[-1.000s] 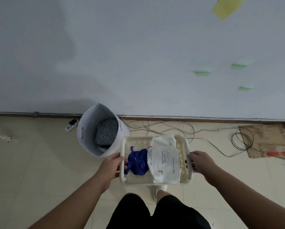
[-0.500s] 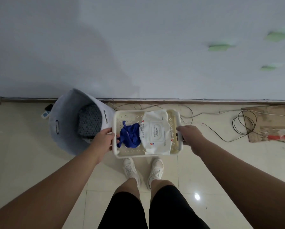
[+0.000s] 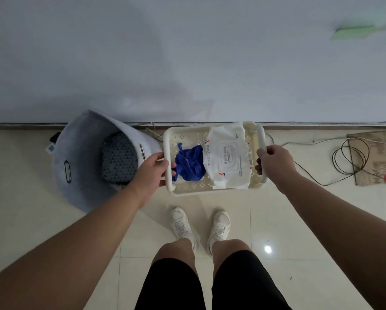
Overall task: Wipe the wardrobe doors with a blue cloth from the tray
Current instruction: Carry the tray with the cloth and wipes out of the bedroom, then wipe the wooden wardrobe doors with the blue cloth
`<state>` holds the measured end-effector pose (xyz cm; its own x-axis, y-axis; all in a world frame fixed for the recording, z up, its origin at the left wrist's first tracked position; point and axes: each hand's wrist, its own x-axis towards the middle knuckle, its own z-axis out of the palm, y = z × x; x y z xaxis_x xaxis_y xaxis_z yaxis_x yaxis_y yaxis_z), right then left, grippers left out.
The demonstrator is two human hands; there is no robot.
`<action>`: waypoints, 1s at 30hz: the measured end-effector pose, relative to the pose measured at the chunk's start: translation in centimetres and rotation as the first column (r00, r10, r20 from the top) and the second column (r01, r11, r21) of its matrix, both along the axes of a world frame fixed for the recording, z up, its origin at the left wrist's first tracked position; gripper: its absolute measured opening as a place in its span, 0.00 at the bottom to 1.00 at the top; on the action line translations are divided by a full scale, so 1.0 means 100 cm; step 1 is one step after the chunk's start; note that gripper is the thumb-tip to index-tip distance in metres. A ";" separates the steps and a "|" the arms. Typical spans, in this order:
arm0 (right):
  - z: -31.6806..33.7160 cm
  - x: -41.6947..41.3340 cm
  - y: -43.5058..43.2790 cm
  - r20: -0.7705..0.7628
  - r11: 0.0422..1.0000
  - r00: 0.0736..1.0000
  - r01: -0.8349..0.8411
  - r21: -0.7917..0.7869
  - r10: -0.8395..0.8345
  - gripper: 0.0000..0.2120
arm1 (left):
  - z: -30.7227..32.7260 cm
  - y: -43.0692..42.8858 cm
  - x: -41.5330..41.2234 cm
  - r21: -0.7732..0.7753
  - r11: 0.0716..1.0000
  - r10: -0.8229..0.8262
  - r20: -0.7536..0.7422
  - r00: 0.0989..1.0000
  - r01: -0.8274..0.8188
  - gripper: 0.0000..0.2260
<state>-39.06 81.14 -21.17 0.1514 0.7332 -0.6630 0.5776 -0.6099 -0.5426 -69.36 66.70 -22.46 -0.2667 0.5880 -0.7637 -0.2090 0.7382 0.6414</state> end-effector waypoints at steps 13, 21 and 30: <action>0.034 -0.039 -0.020 0.474 0.852 0.824 -0.462 0.246 0.309 0.17 | 0.007 -0.060 -0.020 -0.147 0.978 0.133 -0.105 0.986 -0.148 0.08; 0.004 -0.137 -0.071 0.317 0.508 0.517 -0.853 0.117 0.795 0.12 | -0.007 -0.146 -0.038 -0.236 0.949 0.187 -0.116 0.975 -0.210 0.07; -0.039 -0.175 -0.079 0.508 0.392 0.327 -0.920 -0.022 0.797 0.24 | -0.006 -0.190 -0.034 -0.272 0.941 0.184 -0.093 0.978 -0.203 0.07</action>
